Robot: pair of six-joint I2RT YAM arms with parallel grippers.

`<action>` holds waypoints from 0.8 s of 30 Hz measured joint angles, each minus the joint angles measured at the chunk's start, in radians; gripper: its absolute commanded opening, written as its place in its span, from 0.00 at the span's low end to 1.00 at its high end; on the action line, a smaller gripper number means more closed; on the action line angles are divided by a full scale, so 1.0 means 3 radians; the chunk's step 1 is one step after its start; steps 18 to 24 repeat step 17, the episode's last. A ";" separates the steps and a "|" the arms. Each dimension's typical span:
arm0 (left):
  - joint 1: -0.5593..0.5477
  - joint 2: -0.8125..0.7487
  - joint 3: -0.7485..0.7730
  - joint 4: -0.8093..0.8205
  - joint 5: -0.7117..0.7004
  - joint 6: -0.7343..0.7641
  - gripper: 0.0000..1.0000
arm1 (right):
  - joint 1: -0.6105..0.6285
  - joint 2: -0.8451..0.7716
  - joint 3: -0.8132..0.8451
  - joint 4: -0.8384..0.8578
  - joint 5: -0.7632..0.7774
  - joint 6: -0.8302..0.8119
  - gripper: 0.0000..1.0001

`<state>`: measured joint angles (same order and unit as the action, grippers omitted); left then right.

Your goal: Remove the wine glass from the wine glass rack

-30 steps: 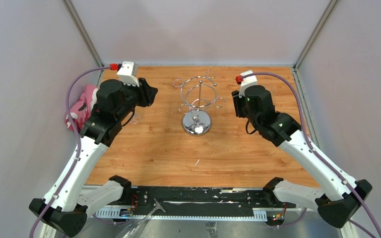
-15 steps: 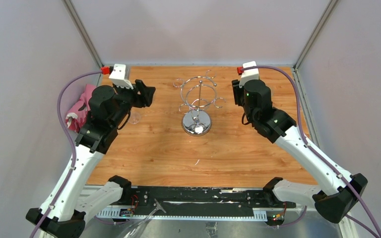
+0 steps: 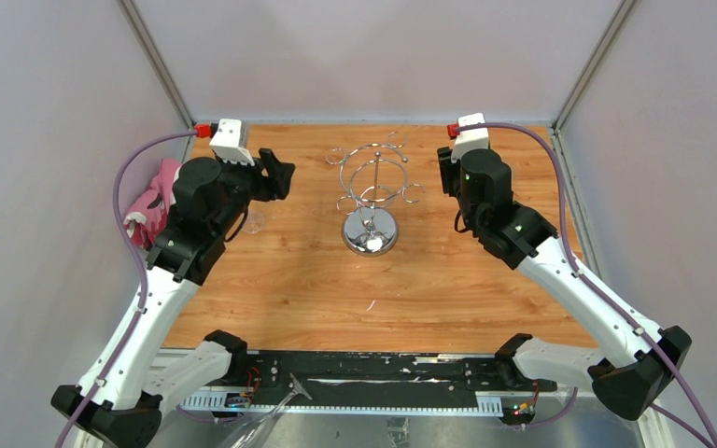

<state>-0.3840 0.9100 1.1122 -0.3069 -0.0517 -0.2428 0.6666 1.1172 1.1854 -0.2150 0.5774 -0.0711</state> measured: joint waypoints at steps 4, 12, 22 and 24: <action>0.0000 0.0013 0.0000 0.0000 -0.0003 0.0000 0.67 | 0.0001 -0.0003 -0.0011 0.0013 0.0001 -0.0003 0.47; 0.0000 0.0013 0.0000 -0.0001 -0.0017 0.0000 0.68 | 0.0001 -0.0036 -0.0055 0.0025 0.0017 -0.0004 0.44; 0.0000 0.0011 0.0000 -0.0001 -0.0019 0.0001 0.68 | 0.0001 -0.0037 -0.0060 0.0028 0.0090 -0.0004 0.47; 0.0000 0.0011 0.0000 -0.0001 -0.0019 0.0001 0.68 | 0.0001 -0.0037 -0.0060 0.0028 0.0090 -0.0004 0.47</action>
